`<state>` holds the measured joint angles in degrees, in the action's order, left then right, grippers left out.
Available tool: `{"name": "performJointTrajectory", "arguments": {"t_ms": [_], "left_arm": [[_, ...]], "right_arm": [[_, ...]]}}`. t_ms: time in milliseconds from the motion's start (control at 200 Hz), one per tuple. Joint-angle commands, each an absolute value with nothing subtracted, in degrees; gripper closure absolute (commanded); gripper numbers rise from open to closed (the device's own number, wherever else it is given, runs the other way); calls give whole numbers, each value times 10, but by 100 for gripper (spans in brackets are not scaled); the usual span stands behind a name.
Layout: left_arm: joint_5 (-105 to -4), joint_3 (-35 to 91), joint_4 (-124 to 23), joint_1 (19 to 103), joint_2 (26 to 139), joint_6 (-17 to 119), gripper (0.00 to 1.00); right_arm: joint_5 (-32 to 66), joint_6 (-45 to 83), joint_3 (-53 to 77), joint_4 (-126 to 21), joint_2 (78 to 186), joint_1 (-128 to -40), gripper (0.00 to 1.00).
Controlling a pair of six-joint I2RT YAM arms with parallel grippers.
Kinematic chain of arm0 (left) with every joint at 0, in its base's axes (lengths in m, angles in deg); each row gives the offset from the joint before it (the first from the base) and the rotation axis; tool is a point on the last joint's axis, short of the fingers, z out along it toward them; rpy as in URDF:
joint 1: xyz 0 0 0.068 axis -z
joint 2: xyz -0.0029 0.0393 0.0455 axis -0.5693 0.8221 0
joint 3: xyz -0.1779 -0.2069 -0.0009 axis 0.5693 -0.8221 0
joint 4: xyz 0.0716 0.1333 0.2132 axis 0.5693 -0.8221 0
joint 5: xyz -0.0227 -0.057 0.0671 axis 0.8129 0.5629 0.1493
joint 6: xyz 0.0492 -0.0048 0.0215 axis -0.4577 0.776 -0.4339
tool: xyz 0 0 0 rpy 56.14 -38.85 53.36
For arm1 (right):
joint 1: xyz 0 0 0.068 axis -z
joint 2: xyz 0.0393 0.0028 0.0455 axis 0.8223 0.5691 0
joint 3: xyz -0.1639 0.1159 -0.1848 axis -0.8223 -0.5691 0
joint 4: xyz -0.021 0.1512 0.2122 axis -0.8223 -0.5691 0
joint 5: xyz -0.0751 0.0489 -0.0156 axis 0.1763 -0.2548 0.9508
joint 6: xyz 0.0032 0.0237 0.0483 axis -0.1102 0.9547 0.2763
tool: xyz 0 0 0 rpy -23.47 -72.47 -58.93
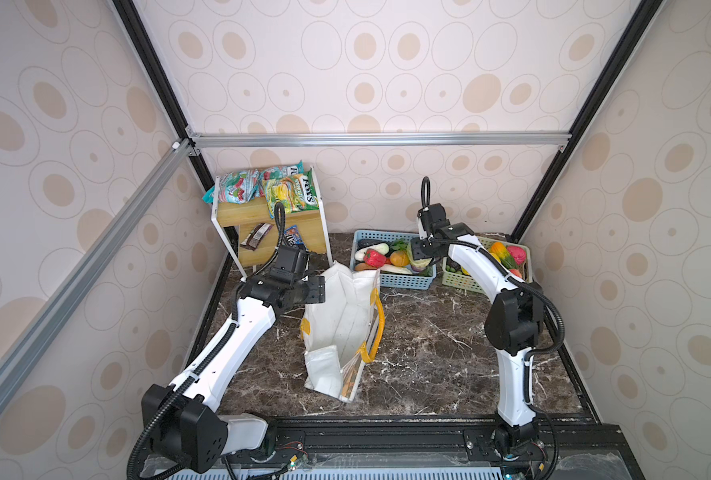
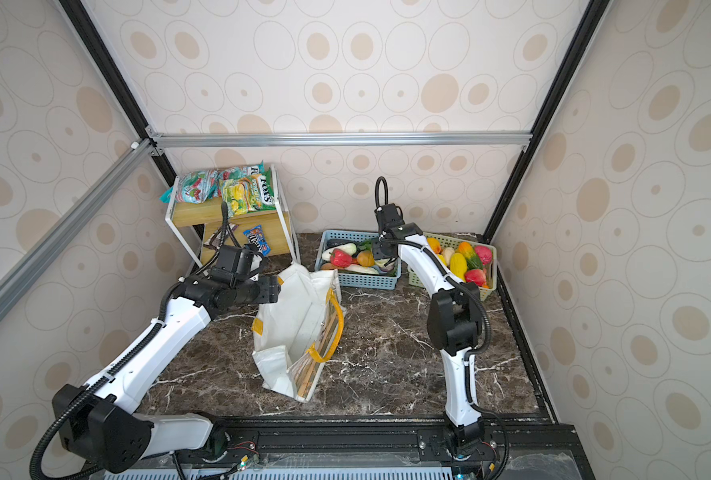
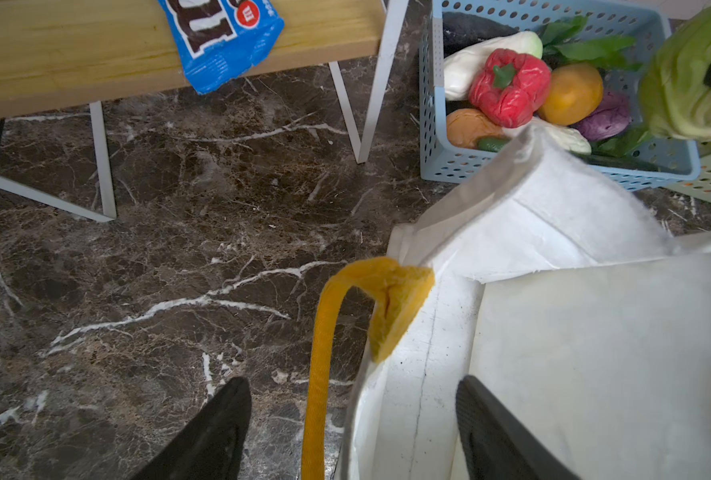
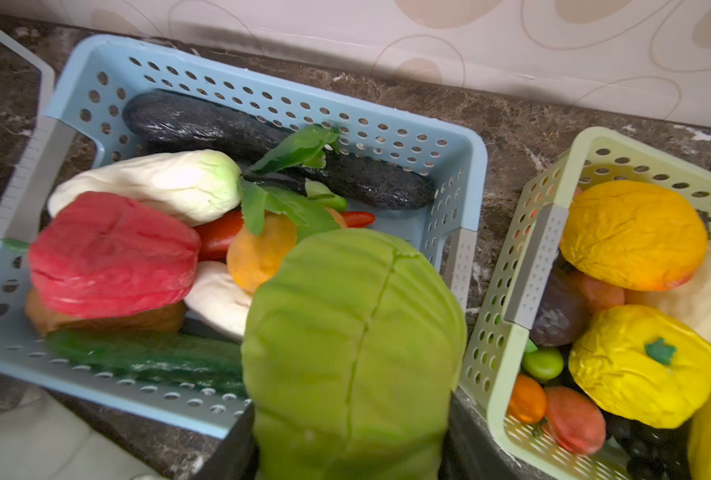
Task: Place the food into the grocery bag and tie it
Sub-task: 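Lift the bag upright with the left gripper while the right reaches into the blue basket, then grasp the green cabbage in the blue basket with the right gripper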
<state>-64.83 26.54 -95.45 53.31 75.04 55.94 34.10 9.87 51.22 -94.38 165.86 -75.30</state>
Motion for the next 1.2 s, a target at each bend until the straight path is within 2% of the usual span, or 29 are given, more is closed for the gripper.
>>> {"name": "performJointTrajectory", "arguments": {"t_ms": [0,590,895,1195], "left_arm": [[-632,257,-962,528,732,542,22],[-621,227,-940,524,720,532,23],[-610,222,-934,523,715,531,27],[-605,227,-923,522,723,532,29]], "right_arm": [[324,110,496,-945,1608,-758,48],[272,161,385,-925,1452,-799,48],[286,180,358,-917,1384,-862,48],[297,186,379,-931,1360,-929,48]]}}
